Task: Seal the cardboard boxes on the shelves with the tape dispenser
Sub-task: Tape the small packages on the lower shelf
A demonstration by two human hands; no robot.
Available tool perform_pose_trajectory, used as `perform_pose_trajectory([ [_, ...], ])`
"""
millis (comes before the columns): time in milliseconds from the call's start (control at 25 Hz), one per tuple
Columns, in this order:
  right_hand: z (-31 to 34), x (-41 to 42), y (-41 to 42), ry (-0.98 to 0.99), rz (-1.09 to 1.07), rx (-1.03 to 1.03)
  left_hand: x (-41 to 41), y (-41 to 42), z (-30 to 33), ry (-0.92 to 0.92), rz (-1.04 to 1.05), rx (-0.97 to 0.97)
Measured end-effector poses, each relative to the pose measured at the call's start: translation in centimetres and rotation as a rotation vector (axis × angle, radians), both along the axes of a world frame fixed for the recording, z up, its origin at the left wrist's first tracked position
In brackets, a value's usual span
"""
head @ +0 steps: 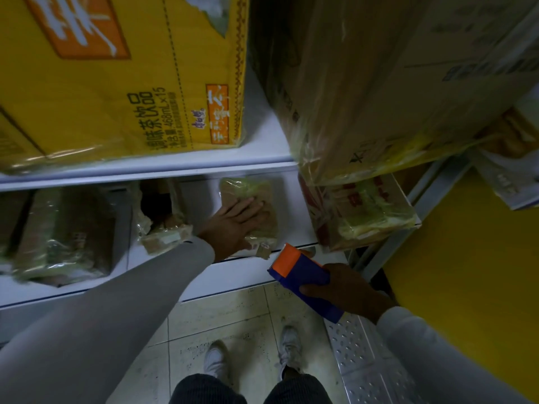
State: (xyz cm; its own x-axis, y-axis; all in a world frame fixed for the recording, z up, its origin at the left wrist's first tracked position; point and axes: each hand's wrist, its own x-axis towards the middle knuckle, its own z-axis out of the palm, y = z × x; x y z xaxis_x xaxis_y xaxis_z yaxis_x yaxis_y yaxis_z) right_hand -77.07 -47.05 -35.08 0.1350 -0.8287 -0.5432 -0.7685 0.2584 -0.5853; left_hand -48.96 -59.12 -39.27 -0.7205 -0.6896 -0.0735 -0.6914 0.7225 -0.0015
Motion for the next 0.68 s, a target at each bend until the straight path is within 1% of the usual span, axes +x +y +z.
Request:
perform_pose_trajectory([
  [40, 0.2, 0.0, -0.1, -0.008, 0.002, 0.004, 0.2, 0.4, 0.3, 0.016, 0.040, 0.029],
  [80, 0.6, -0.1, -0.1, -0.015, 0.003, 0.007, 0.3, 0.9, 0.8, 0.072, 0.081, 0.089],
  [160, 1.6, 0.1, 0.0, -0.043, 0.016, 0.009, 0.8, 2.8, 2.0, 0.281, 0.139, 0.160],
  [240, 2.8, 0.2, -0.1, -0.114, 0.059, 0.019, 1.3, 4.6, 3.1, 0.478, 0.149, 0.109],
  [280, 3.2, 0.3, -0.3, -0.138, 0.085, 0.012, 1.5, 5.2, 3.6, 0.540, 0.161, 0.091],
  [360, 3.7, 0.8, -1.0, -0.123, 0.112, -0.032, 1.7, 6.0, 4.6, 0.578, 0.223, 0.152],
  [480, 4.5, 1.8, -2.6, -0.088, 0.126, -0.071, 1.6, 6.1, 5.8, 0.598, 0.313, 0.342],
  [560, 5.1, 2.6, -3.4, -0.098, 0.164, -0.090, 1.8, 6.3, 6.1, 0.655, 0.355, 0.483],
  [600, 5.4, 3.0, -3.7, -0.114, 0.186, -0.091, 1.9, 6.4, 6.2, 0.703, 0.375, 0.580],
  [680, 5.8, 3.7, -4.3, -0.109, 0.228, -0.068, 2.1, 6.4, 6.2, 0.865, 0.407, 0.834],
])
